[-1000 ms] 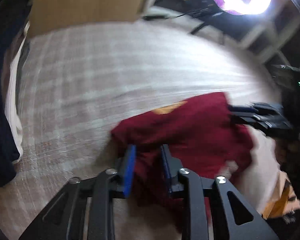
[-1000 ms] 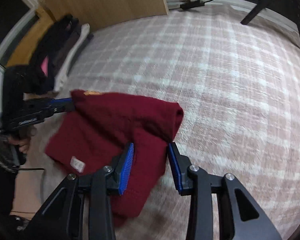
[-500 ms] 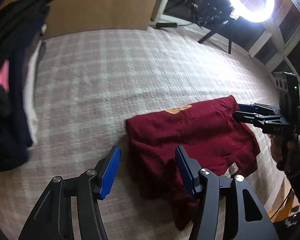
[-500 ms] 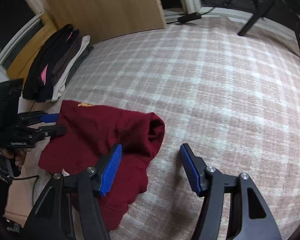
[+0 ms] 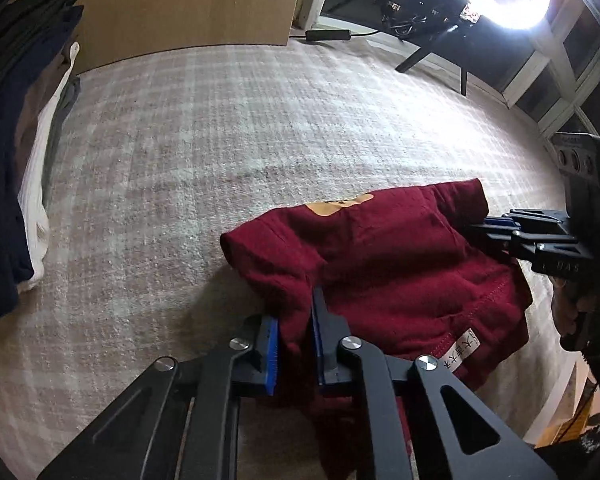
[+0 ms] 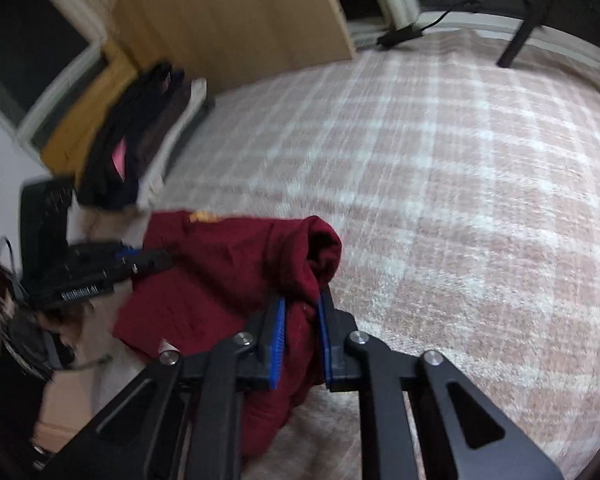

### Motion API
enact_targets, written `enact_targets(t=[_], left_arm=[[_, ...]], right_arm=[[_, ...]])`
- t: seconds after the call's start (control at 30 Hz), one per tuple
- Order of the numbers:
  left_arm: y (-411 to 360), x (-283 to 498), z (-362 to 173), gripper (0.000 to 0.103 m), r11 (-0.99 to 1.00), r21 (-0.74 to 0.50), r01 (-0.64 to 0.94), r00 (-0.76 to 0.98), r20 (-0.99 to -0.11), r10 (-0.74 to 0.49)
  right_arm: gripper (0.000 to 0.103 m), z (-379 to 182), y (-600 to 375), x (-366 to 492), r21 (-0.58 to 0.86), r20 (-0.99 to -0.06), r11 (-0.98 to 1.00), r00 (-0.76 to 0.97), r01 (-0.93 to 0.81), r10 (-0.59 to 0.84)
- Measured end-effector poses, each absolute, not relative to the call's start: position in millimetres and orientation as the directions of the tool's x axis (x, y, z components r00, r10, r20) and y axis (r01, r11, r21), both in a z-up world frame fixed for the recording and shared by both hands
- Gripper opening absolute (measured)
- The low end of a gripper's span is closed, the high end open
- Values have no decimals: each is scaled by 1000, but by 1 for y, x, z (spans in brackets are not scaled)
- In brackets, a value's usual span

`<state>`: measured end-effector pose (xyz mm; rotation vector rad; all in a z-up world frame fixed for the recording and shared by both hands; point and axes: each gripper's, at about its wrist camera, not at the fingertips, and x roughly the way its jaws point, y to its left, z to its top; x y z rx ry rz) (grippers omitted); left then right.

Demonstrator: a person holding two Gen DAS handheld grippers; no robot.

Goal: Fold clothes
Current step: 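Carry the folded sweater with both grippers onto the stack of dark clothes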

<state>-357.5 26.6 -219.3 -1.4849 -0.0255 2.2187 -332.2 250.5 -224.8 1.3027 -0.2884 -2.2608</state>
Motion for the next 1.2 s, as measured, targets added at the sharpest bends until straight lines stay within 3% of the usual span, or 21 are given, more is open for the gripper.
enact_targets(t=[0.27,0.47,0.6,0.9,1.2], left_arm=[[-8,-327,-130,10,-885,-284,-368,-456,-775,438],[-77,-315,-59,11,-896,-231,-380,-571,-704,423],[-145,-321,-31,11,-907,-193,-373,-610,-686,397],[-263,-381,-30,11,-936,-101,-336,-638,-707,305],[-295,-436,-54,11,-936,-78,-344,-633,-717,292]], right_arm=[[12,-142,214,-317,442,-616,-799,-510,407,-600],[12,-82,159,-311,421,-520,-769,-566,482,-640],[12,-62,90,-327,387,-514,-779,-585,494,-627],[12,-57,-28,-390,323,-556,-833,-622,448,-551],[12,-74,-60,-445,293,-617,-882,-632,369,-469]])
